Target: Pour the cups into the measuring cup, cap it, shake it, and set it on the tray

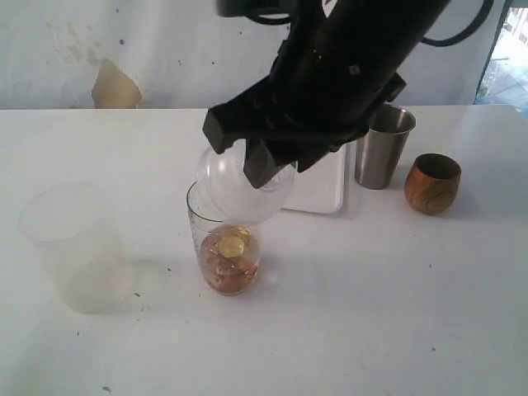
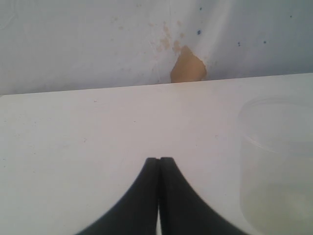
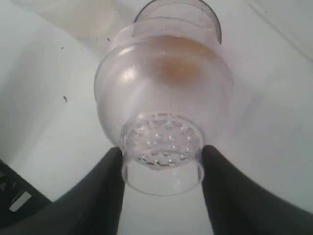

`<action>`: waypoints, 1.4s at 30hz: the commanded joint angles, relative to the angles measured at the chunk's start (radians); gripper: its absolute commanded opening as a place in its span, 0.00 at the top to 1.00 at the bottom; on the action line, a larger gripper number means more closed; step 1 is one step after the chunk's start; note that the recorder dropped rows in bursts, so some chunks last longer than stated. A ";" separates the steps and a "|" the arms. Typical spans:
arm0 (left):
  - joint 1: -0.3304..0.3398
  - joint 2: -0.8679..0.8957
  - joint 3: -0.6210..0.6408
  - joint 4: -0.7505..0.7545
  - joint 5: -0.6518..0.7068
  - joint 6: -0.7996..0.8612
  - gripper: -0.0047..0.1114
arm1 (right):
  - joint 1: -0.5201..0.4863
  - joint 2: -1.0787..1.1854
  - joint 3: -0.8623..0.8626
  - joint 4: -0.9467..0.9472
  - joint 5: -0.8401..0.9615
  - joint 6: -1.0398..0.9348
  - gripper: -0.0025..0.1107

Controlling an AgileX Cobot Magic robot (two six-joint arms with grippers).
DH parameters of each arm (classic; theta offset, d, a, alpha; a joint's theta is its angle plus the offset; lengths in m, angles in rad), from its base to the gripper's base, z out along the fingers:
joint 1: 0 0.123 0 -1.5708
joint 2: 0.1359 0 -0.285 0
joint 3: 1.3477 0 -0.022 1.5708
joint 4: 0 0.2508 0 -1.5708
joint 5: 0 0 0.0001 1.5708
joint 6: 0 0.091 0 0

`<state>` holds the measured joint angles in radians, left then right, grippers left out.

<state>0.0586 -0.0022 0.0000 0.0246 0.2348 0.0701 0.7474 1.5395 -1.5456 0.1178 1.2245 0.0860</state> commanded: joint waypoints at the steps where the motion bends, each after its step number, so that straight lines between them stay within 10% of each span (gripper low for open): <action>1: -0.001 0.002 0.000 -0.009 -0.003 -0.002 0.96 | 0.002 0.036 0.010 -0.047 -0.003 0.005 0.98; 42: -0.001 0.002 0.000 -0.009 -0.003 -0.002 0.96 | -0.004 -0.030 0.062 -0.328 -0.003 0.042 0.98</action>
<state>0.0586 -0.0022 0.0000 0.0246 0.2348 0.0701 0.7474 1.5455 -1.5344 -0.0821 1.2183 0.0763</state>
